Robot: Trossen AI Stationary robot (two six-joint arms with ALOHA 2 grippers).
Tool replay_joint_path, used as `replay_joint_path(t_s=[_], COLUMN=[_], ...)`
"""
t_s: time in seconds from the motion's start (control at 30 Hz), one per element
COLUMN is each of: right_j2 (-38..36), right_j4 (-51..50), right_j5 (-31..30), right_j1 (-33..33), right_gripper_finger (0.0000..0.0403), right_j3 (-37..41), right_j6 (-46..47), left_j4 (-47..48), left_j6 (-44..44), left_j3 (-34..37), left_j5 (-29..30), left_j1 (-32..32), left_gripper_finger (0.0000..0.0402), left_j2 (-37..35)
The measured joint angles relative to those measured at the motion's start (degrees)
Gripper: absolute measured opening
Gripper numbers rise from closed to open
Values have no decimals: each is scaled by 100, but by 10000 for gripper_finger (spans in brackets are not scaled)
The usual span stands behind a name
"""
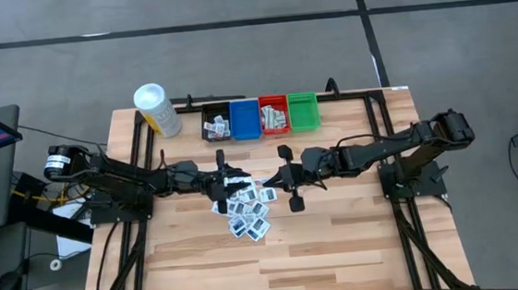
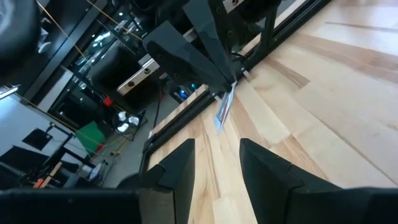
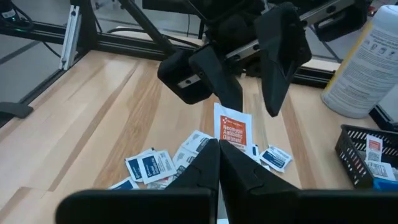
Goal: Pick & Place First Aid Supplies
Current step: Put the orange ointment pack into the black bin
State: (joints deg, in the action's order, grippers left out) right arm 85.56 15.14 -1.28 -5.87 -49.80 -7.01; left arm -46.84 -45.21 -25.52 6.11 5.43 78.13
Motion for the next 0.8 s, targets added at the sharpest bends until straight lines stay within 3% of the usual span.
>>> replay_joint_path(t_s=[0.4,0.8], right_j2=[2,4], right_j4=[57,392], right_j5=[2,2], right_j1=[131,192], right_gripper_finger=[0,0], right_j3=[0,-7], right_j6=[-60,-242], left_j4=[-112,-108], left_j6=[2,2], left_j3=[-109,-273], left_j5=[-455,-468], left_j1=[2,-24], left_gripper_finger=[125,116], left_j2=[0,0])
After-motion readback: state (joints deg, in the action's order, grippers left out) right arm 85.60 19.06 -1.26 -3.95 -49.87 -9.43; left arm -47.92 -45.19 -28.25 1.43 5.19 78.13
